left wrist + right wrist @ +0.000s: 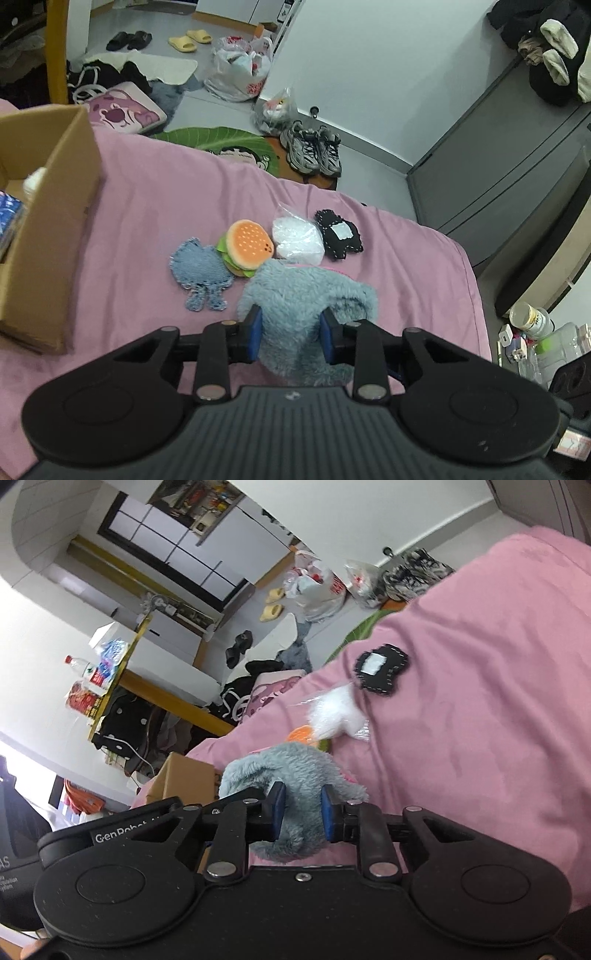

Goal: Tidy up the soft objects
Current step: 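Lift the grey plush with both tools and carry it over the box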

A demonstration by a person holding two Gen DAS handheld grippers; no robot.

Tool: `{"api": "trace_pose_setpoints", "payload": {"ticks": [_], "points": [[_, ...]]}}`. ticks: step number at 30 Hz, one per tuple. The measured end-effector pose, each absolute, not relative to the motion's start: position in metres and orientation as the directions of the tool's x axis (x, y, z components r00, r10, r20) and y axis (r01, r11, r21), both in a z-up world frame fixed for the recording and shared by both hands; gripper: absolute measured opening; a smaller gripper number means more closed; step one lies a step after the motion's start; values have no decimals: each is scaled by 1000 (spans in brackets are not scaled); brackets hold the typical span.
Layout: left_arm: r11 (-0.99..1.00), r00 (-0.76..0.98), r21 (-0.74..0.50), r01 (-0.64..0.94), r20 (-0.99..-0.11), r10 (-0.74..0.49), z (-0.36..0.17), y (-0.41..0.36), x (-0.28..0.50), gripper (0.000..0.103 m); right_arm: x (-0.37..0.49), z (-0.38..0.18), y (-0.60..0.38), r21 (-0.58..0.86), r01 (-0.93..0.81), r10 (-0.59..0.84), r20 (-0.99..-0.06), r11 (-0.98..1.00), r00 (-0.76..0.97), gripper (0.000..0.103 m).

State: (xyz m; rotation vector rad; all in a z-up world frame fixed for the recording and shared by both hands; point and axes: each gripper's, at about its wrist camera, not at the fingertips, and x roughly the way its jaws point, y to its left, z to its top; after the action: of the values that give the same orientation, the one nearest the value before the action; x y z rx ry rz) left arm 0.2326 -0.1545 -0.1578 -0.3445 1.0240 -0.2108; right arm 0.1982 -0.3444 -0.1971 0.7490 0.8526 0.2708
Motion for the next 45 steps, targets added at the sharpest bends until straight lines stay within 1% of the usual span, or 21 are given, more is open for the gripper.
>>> {"api": "trace_pose_setpoints", "payload": {"ticks": [22, 34, 45], "points": [[923, 627, -385, 11, -716, -307, -95, -86, 184, 30, 176, -141, -279, 695, -78, 549, -490, 715, 677, 20], [917, 684, -397, -48, -682, -259, -74, -26, 169, 29, 183, -119, -223, 670, -172, 595, -475, 722, 649, 20], [906, 710, -417, -66, -658, -251, -63, 23, 168, 29, 187, -107, -179, 649, -203, 602, -482, 733, 637, 20]]}}
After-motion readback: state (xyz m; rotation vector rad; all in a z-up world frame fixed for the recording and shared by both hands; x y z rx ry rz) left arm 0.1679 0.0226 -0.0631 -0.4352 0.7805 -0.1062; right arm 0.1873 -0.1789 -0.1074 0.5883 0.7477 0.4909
